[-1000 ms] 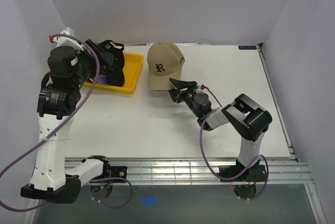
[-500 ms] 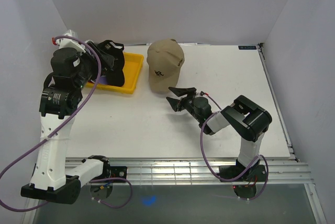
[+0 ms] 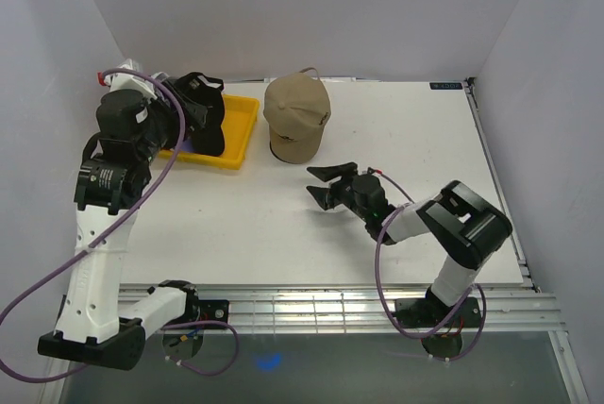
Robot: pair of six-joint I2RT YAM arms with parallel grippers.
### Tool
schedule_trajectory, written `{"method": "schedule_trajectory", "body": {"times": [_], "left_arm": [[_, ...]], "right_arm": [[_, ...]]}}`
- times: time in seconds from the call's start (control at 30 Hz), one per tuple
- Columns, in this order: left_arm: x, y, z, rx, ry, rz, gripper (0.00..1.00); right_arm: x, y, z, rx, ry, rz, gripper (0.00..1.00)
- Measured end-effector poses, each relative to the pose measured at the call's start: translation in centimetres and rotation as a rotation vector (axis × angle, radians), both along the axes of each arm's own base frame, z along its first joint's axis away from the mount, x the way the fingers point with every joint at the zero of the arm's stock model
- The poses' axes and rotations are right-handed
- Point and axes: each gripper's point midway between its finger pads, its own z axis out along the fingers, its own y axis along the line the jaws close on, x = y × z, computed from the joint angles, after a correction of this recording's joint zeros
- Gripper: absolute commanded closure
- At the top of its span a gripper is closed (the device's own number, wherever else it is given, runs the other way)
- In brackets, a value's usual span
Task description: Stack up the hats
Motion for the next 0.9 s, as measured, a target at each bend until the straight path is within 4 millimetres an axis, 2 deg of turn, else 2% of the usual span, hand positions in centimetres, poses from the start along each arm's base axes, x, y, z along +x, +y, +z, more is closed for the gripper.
{"method": "schedule_trajectory", "body": {"times": [0.13, 0.3, 0.6, 0.73, 0.9], "left_arm": [[0.4, 0.5, -1.0, 0.021, 0.026, 0.027, 0.25], [2.2, 1.6, -3.4, 0.069, 0.107, 0.095, 0.29], [8.2, 3.0, -11.5, 0.189, 0.342, 0.177, 0.36], [12.0, 4.5, -13.7, 0.243, 0.401, 0.230, 0.38], [15.3, 6.1, -15.6, 0.307, 0.441, 0.282, 0.38]], "right_arm": [[0.3, -0.7, 1.2, -0.111, -0.050, 0.029, 0.32], [1.7, -0.9, 4.3, -0.291, -0.164, 0.080, 0.34], [1.8, -2.1, 9.3, -0.661, -0.396, 0.217, 0.37], [0.7, -3.5, 11.6, -0.786, -0.492, 0.267, 0.37], [-0.7, -5.2, 13.8, -0.888, -0.580, 0.308, 0.37]]}}
